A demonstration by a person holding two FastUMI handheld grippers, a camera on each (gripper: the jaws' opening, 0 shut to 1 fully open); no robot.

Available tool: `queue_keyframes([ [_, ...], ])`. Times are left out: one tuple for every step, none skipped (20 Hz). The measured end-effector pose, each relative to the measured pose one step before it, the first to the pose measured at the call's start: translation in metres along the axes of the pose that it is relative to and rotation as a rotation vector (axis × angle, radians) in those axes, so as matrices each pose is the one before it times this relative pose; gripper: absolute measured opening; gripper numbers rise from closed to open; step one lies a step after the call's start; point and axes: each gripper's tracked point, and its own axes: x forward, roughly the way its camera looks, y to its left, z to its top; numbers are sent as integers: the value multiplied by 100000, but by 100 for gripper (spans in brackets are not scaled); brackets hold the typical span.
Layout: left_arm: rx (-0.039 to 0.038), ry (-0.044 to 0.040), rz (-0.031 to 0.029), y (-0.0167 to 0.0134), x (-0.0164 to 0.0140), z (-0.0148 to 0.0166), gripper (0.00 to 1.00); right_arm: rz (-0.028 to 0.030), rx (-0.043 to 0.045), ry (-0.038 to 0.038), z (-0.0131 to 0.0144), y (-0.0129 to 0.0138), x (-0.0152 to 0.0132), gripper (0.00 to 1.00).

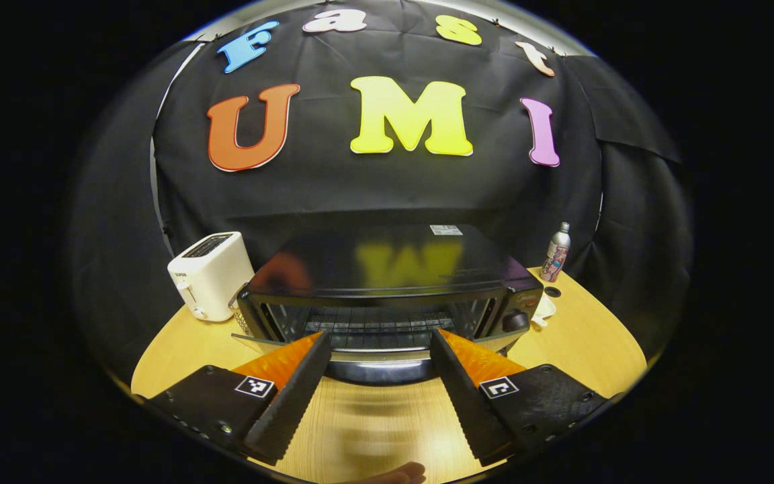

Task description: Open the electric oven with the left hand, put the food in, and close the electric oven.

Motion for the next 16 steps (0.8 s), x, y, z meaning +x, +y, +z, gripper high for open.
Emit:
queue_keyframes([
  [323, 2, 0, 12, -626, -889, 95, -40, 221, 25, 41, 60, -295, 98],
  [-263, -24, -30, -124, -496, -619, 95, 67, 172, 56, 35, 35, -258, 98],
  [-6, 186, -67, -73, -454, -759, 95, 121, 6, 58, 92, 150, -311, 98],
  [141, -415, 110, 4, -474, -710, 95, 35, -188, 146, -49, 83, -187, 98],
  [406, -5, 61, -41, -451, -759, 95, 178, -439, 7, 49, 69, -207, 98],
  [70, -9, 10, -69, -546, -990, 95, 166, -454, -132, 75, 156, -228, 98],
  [-507, 185, -31, -76, -366, -946, 95, 11, -530, -35, 141, 49, -175, 98],
  [182, -424, 9, -121, -198, -928, 95, 14, -582, -180, 18, -56, -298, 98],
  [228, -1693, 114, -48, -220, -648, 95, -532, -544, -149, 148, -108, -191, 98],
  [-303, -733, 125, -69, -333, -850, 95, -872, -467, -187, 55, -308, -190, 97],
  [-449, -1165, 144, -8, -191, -657, 94, -727, -391, 64, 72, -120, -91, 97],
  [342, -386, -18, -62, -79, -672, 95, -229, -372, 312, -64, 75, -64, 98],
  [661, -130, -2, -46, -99, -767, 95, 201, -68, 509, -46, 156, -108, 98],
  [467, 453, -77, -101, -75, -820, 95, 402, 66, 786, -208, 123, -89, 98],
  [-97, 230, -16, -5, -16, -695, 95, 382, 7, 766, -123, 152, -71, 98],
  [15, 504, -16, 17, -132, -616, 95, 136, -19, 517, -85, 38, 56, 98],
])
